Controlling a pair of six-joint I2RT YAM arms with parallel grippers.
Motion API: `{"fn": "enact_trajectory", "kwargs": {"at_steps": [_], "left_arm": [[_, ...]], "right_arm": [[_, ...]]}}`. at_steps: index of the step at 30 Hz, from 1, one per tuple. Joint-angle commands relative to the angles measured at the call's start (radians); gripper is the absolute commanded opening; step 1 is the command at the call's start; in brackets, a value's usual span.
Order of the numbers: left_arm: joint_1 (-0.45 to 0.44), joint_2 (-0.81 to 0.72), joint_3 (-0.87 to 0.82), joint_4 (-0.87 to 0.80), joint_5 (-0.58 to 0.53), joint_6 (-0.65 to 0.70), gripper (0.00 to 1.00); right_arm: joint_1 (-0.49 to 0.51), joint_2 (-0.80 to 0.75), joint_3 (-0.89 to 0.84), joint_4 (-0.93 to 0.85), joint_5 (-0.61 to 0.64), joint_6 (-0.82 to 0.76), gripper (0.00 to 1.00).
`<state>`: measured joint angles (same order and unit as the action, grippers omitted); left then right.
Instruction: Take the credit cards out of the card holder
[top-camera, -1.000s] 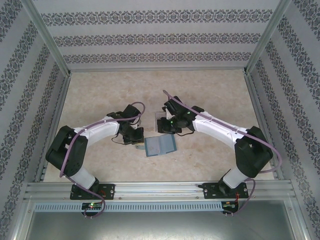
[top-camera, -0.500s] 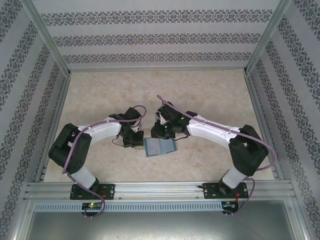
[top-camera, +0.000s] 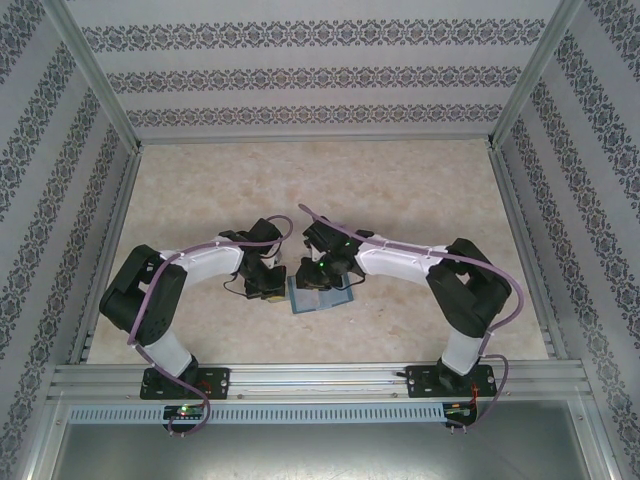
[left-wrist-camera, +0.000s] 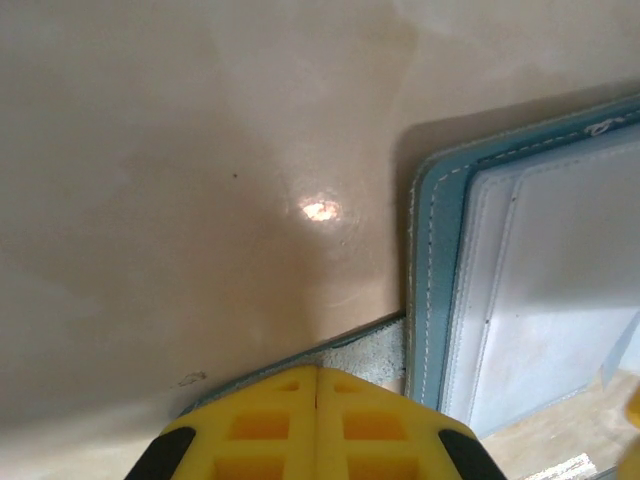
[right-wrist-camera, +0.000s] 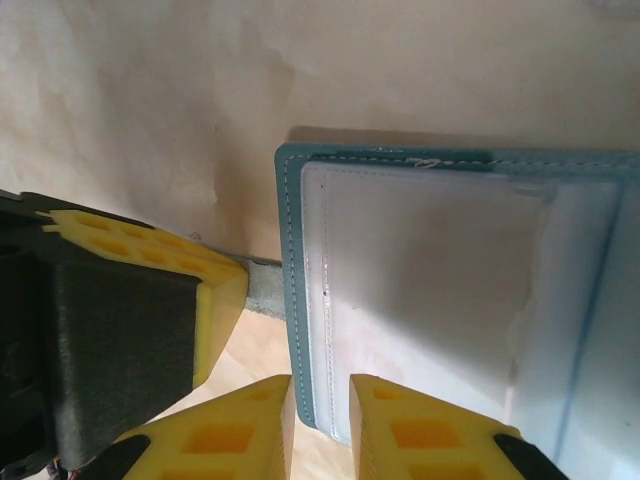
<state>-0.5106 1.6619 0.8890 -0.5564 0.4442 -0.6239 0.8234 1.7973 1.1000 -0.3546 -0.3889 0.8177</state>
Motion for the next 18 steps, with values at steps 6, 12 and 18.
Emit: {"fn": "enact_trajectory", "kwargs": {"at_steps": [6,12,18], "left_arm": [[-0.009,0.012,-0.029,0.001,-0.016,0.017,0.0],[-0.009,0.01,-0.027,0.001,-0.015,0.014,0.0],[-0.008,0.014,-0.027,0.001,-0.015,0.013,0.0]], "right_arm": [[0.02,0.06,0.021,0.021,-0.034,0.023,0.25],[0.022,0.071,0.021,-0.008,-0.012,0.013,0.27],[0.025,0.071,0.044,-0.102,0.061,-0.023,0.35]]}}
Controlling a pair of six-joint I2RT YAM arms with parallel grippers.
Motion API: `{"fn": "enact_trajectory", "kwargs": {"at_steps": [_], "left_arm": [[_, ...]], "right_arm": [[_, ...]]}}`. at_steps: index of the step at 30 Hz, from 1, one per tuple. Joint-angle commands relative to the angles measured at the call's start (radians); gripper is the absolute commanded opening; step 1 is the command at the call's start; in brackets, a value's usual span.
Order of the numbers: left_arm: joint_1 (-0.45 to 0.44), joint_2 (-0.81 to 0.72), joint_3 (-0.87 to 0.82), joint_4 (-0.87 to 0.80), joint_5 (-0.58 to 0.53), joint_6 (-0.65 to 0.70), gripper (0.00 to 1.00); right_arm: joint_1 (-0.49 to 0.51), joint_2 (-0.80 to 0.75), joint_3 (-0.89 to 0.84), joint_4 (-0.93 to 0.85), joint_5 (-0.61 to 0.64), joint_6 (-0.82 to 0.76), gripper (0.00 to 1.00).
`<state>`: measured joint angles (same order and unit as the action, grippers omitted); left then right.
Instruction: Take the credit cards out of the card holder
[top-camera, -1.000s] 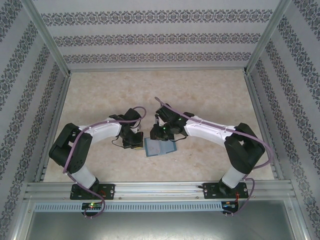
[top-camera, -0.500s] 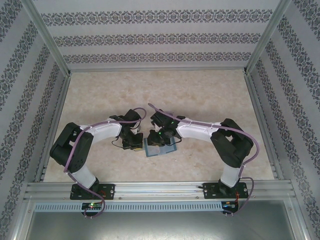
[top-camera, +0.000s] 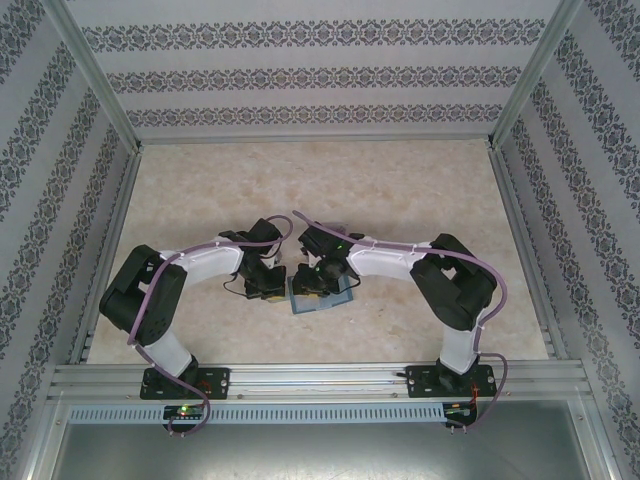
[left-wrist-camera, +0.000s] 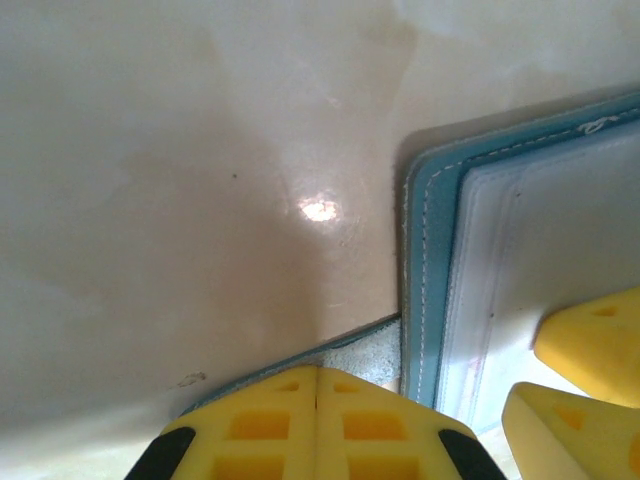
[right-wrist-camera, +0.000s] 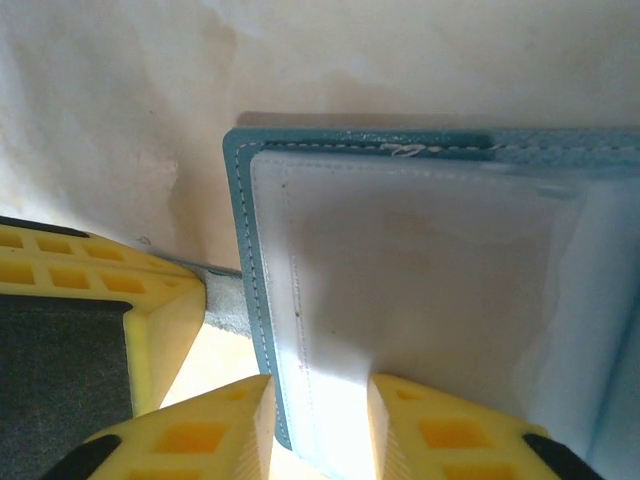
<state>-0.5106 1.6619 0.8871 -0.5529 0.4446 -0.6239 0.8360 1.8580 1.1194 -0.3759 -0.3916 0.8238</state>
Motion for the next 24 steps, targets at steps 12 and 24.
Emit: {"fn": "enact_trajectory", "kwargs": {"at_steps": [12,24], "left_arm": [[-0.008,0.019,-0.023,-0.002,-0.016,0.014,0.0],[-0.009,0.021,-0.018,-0.005,-0.015,0.016,0.0]], "right_arm": [[0.031,0.02,0.113,-0.293,0.236,-0.091,0.45],[0.055,0.036,0.164,-0.37,0.306,-0.114,0.54]]}}
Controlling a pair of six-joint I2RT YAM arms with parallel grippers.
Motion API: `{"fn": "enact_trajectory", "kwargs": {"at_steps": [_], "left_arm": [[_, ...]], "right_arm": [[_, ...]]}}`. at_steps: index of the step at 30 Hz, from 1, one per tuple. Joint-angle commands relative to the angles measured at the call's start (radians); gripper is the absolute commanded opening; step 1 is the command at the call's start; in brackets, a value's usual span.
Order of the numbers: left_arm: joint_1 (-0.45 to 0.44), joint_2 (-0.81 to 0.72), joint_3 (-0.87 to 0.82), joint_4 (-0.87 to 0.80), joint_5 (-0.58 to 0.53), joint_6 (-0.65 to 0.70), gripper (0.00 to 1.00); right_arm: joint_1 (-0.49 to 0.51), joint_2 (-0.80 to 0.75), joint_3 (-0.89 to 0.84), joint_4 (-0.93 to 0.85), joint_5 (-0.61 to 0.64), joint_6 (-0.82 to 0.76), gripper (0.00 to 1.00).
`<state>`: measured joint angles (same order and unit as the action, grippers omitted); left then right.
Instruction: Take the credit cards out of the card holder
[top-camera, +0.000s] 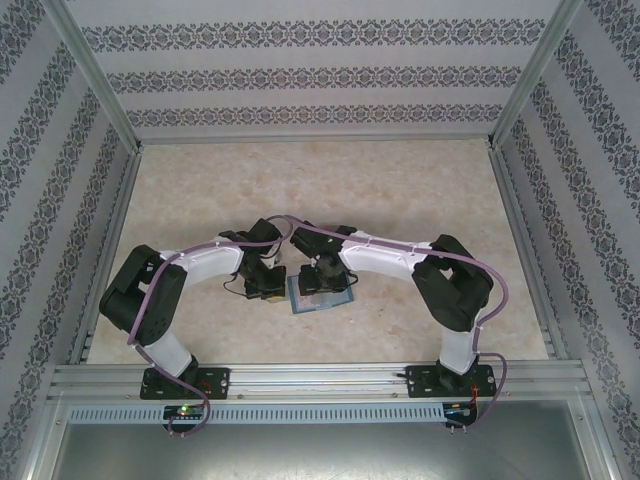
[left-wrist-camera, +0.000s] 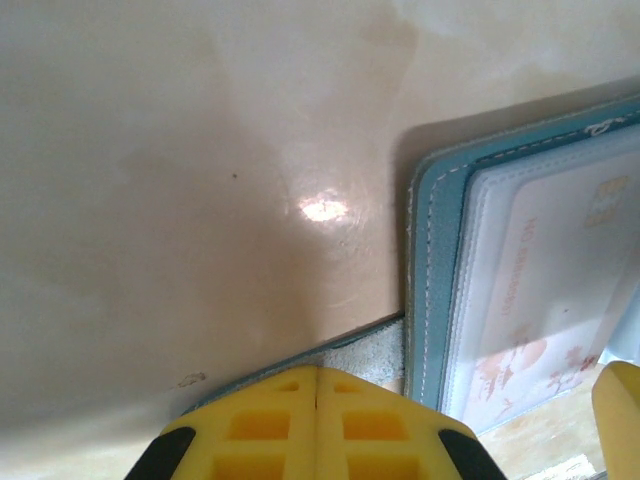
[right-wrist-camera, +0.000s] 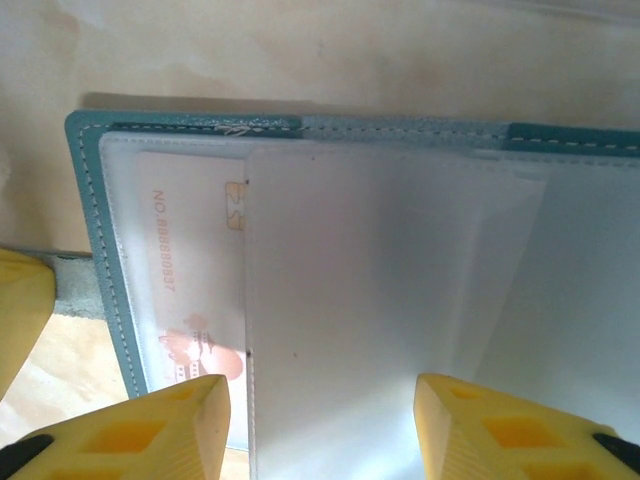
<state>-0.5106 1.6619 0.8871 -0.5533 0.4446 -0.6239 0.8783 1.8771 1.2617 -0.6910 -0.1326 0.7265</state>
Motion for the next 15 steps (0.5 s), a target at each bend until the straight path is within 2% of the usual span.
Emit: {"fn": "enact_trajectory", "kwargs": {"at_steps": [1,15], "left_arm": [[-0.008,0.021,-0.019,-0.005,-0.014,0.016,0.0],[-0.009,0.022,-0.007,-0.013,-0.014,0.018,0.0]], "right_arm": [[0.012,0.019,0.024,-0.056,0.05,-0.016,0.54],[0.018,-0.002,0.044,-0.155,0.157,-0.041,0.55]]}}
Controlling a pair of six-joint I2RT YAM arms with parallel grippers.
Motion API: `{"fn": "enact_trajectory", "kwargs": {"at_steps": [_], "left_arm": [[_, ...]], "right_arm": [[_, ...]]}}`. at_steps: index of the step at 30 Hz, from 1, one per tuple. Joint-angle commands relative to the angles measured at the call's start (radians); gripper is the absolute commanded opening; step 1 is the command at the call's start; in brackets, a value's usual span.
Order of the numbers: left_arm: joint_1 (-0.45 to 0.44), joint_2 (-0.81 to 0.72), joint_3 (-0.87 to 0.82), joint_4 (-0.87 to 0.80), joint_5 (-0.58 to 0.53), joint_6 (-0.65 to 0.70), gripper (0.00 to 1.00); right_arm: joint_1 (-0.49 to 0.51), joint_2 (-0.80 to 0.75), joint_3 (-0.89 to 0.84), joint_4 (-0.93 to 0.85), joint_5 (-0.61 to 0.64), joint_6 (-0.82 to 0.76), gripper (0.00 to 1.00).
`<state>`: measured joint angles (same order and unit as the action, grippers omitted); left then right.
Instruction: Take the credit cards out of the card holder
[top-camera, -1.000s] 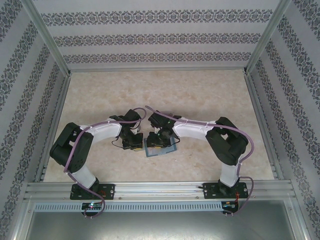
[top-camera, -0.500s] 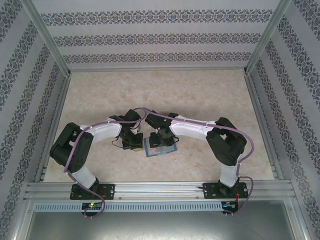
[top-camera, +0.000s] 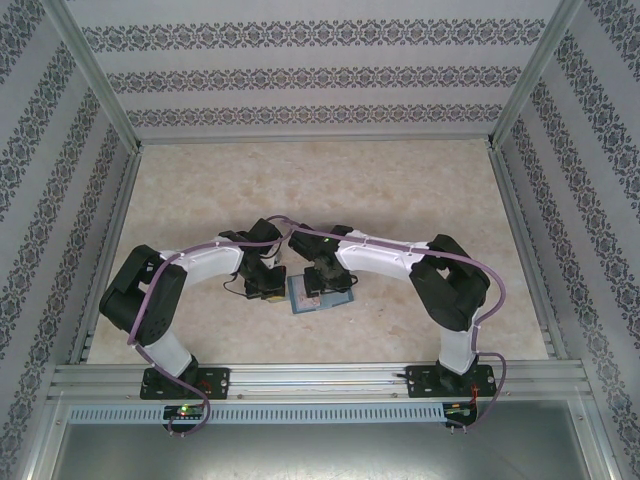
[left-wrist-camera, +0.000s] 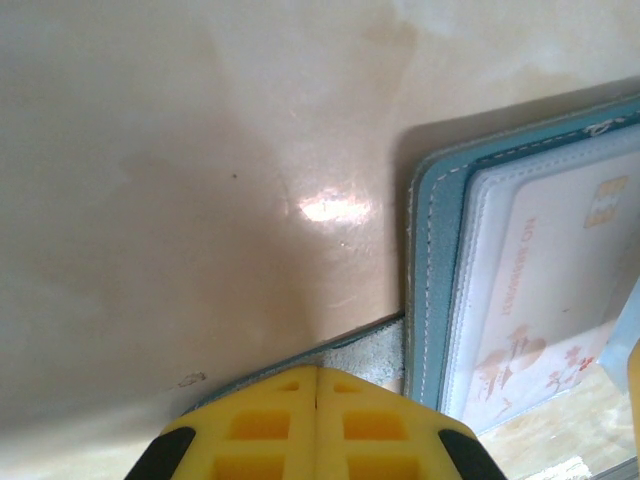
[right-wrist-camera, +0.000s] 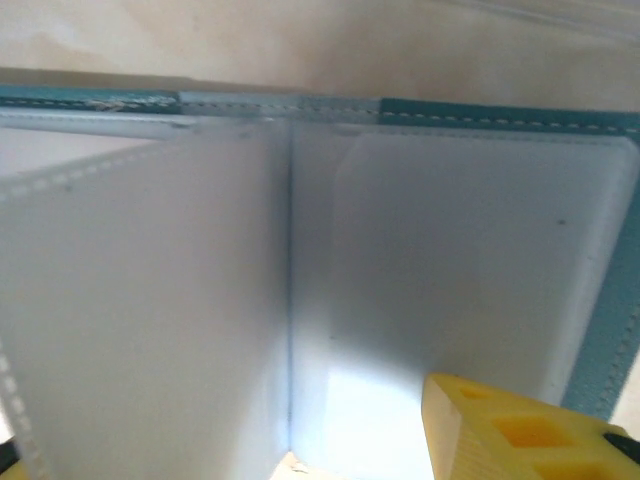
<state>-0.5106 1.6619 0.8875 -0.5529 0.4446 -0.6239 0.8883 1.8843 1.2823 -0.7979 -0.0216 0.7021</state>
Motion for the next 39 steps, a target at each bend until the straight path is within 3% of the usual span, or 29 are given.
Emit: {"fn": "enact_trajectory", "kwargs": {"at_steps": [1,15,28,39], "left_arm": [[-0.008,0.022,-0.008,-0.013,-0.015,0.018,0.0],[-0.008,0.026,0.005,-0.024,-0.014,0.02,0.0],[-0.008,0.021,0.005,-0.028,-0.017,0.017,0.0],[-0.008,-0.015,0.061,-0.032,0.002,0.01,0.0]], "right_arm": [[0.008,-0.008,0.023,-0.051,0.05,-0.017,0.55],[0.009,0.011,0.04,-0.153,0.173,-0.059,0.62],[0.005,0.042,-0.007,-0.139,0.192,-0.049,0.63],[-0.013,-0.034,-0.089,-0.024,0.054,-0.004,0.52]]}}
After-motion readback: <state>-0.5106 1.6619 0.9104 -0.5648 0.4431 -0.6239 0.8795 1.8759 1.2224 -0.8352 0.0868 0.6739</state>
